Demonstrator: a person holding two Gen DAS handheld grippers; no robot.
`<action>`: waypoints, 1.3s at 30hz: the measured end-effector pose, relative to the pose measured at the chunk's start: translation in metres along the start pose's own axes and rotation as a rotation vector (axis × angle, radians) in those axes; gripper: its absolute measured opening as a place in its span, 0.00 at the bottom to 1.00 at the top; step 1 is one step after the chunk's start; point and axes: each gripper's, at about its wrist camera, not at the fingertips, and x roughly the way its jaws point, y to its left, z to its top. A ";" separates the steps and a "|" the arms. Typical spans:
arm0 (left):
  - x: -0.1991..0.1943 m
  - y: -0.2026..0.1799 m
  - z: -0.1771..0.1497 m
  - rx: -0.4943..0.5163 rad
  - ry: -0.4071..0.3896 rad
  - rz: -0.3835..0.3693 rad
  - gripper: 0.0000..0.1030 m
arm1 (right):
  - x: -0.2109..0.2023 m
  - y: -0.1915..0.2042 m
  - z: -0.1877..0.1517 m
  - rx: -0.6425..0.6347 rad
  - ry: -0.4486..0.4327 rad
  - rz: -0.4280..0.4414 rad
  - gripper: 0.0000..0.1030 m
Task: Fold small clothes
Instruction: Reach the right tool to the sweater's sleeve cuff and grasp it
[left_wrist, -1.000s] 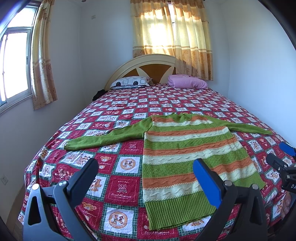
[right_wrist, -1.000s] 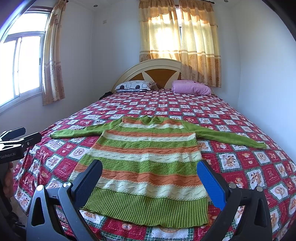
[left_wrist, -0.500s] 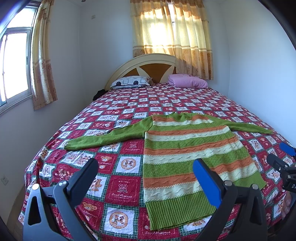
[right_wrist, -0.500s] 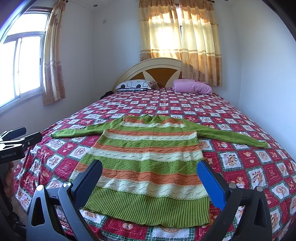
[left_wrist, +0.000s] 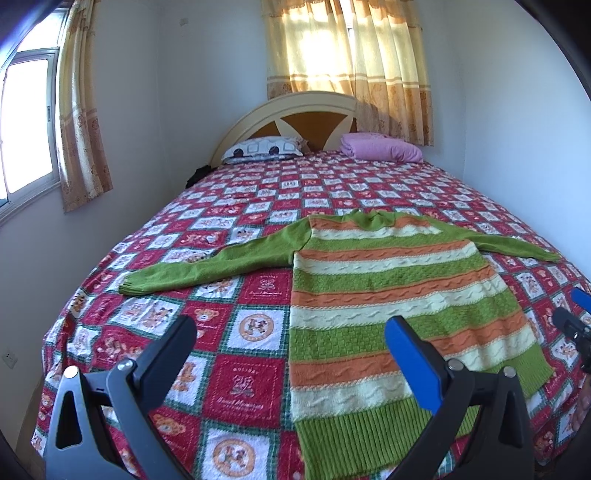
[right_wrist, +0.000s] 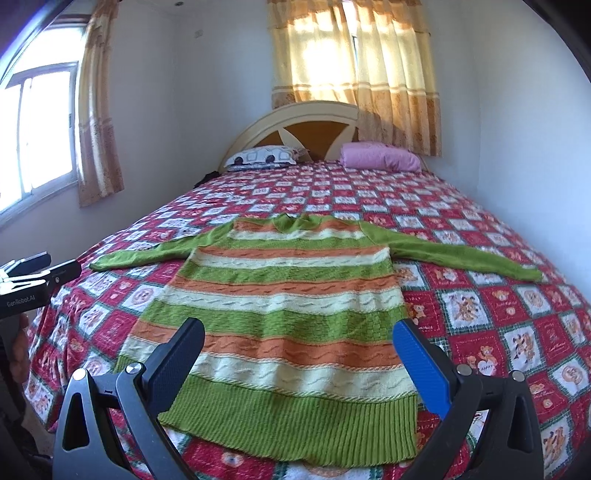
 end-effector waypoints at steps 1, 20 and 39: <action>0.008 -0.003 0.001 0.002 0.005 -0.004 1.00 | 0.004 -0.008 0.000 0.016 0.006 -0.009 0.99; 0.132 -0.058 0.025 0.148 0.046 0.028 1.00 | 0.084 -0.214 0.005 0.426 0.190 -0.229 0.99; 0.206 -0.052 0.027 0.112 0.148 0.078 1.00 | 0.136 -0.448 0.049 0.767 0.194 -0.498 0.89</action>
